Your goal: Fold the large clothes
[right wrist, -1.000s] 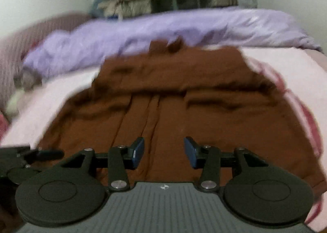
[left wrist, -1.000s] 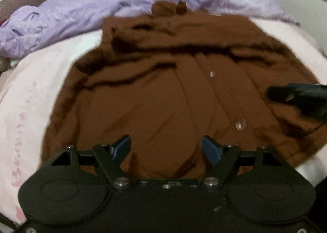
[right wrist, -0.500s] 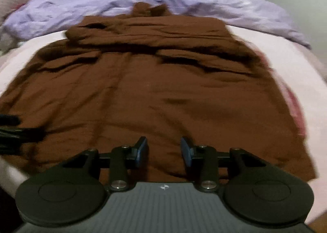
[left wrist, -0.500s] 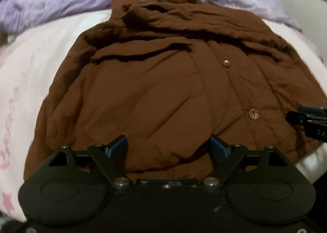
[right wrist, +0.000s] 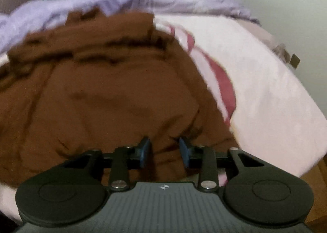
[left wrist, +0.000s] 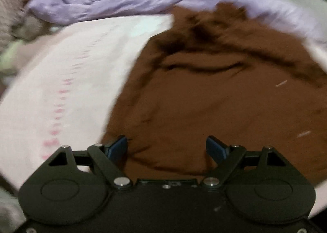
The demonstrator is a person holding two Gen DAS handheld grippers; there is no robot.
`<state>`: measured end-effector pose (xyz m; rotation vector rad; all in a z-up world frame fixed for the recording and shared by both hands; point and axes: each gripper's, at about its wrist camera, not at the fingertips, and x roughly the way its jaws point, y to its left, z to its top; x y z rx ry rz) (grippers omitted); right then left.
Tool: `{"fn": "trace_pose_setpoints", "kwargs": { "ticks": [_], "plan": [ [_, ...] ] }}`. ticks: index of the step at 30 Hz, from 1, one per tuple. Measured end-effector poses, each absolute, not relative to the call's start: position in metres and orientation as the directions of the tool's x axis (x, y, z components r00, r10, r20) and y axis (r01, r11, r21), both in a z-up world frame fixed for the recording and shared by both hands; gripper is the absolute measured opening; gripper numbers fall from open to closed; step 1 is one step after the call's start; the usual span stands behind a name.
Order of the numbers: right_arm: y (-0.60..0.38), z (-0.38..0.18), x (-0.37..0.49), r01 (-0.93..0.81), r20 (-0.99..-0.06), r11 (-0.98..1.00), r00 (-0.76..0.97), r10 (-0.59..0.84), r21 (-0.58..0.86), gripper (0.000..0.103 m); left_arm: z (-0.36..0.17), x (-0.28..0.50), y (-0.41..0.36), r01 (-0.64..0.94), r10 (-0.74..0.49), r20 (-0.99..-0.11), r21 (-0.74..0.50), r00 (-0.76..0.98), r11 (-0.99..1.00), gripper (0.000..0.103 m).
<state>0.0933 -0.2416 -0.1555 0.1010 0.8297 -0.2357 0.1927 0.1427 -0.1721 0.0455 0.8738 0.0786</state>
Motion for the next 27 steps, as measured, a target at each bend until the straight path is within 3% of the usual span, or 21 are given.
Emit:
{"fn": "trace_pose_setpoints", "kwargs": {
  "ticks": [4, 9, 11, 13, 17, 27],
  "plan": [
    [-0.237, -0.146, 0.092, 0.252, -0.724, 0.968, 0.668, -0.171, 0.005, 0.040, -0.175, 0.192, 0.153, -0.074, 0.066, -0.769, 0.025, 0.636, 0.997, 0.086],
    [-0.224, -0.105, 0.091, 0.177, -0.614, 0.984, 0.774, -0.154, -0.024, 0.047, -0.144, 0.209, 0.157, -0.072, 0.081, -0.688, 0.042, 0.721, 0.997, 0.086],
    [-0.228, -0.107, 0.106, 0.197, -0.616, 0.978, 0.763, -0.194, -0.063, 0.041, -0.145, 0.222, 0.162, -0.085, 0.109, -0.678, 0.068, 0.727, 0.994, 0.086],
    [-0.241, -0.119, 0.124, 0.230, -0.647, 0.970, 0.729, -0.224, -0.076, 0.023, -0.159, 0.241, 0.171, -0.111, 0.152, -0.707, 0.103, 0.691, 0.988, 0.086],
    [-0.273, -0.159, 0.152, 0.268, -0.749, 0.962, 0.628, -0.211, -0.047, 0.021, -0.187, 0.262, 0.176, -0.095, 0.186, -0.764, 0.163, 0.618, 0.982, 0.087],
    [-0.270, -0.124, 0.155, 0.268, -0.649, 0.963, 0.736, -0.192, 0.019, 0.023, -0.159, 0.270, 0.150, -0.069, 0.159, -0.738, 0.151, 0.656, 0.986, 0.086]
  ]
}}
